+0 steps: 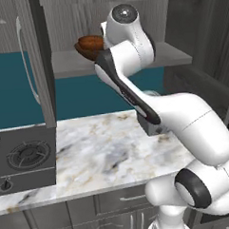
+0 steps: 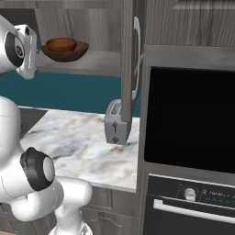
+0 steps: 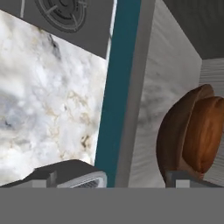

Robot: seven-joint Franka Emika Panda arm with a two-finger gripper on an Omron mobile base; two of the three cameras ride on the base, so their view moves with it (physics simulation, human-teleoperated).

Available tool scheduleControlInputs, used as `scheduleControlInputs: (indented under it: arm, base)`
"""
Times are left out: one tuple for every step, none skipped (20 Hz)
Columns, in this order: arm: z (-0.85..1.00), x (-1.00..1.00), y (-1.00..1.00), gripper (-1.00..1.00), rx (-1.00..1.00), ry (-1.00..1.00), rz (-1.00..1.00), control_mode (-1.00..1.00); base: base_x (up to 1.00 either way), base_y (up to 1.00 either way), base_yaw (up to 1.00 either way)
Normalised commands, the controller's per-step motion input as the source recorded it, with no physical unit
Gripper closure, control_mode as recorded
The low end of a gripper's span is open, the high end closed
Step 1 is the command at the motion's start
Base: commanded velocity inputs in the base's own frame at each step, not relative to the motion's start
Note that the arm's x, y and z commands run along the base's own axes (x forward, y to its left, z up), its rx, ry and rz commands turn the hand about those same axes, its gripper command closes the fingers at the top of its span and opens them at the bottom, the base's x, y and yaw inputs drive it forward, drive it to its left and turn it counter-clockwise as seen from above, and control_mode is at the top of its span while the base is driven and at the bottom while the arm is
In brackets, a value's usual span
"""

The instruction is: Pick up the bowls on the counter and stack them on top of one another in the open cabinet. Place the smaller bowl on top of the larger bowl.

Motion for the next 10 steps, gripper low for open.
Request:
scheduleControlInputs:
  arm:
    - [0.00, -0.58, -0.12, -1.00, 0.00, -0.17, 0.00, -1.00]
    - [0.00, -0.58, -0.16, -1.00, 0.00, -0.16, 0.00, -1.00]
    - [0.00, -0.59, -0.14, -1.00, 0.00, -0.15, 0.00, -1.00]
    - [0.00, -0.58, -0.14, -1.00, 0.00, -0.14, 0.00, -1.00]
    - [0.00, -0.59, -0.14, -1.00, 0.00, -0.13, 0.00, -1.00]
    - [0.00, -0.62, -0.13, -1.00, 0.00, -0.13, 0.00, -1.00]
    - [0.00, -0.61, -0.16, -1.00, 0.00, -0.13, 0.00, -1.00]
    - [0.00, -0.59, -0.17, -1.00, 0.00, -0.13, 0.00, -1.00]
    - [0.00, -0.57, -0.18, -1.00, 0.00, -0.11, 0.00, -1.00]
    - [0.00, -0.56, -0.13, -1.00, 0.00, -0.09, 0.00, -1.00]
  base:
    - [0.00, 0.00, 0.00]
    - [0.00, 0.00, 0.00]
    - [0.00, 0.00, 0.00]
    - [0.00, 0.00, 0.00]
    - [0.00, 0.00, 0.00]
    - [0.00, 0.00, 0.00]
    - [0.00, 0.00, 0.00]
    - [0.00, 0.00, 0.00]
    - [0.00, 0.00, 0.00]
    - [0.00, 0.00, 0.00]
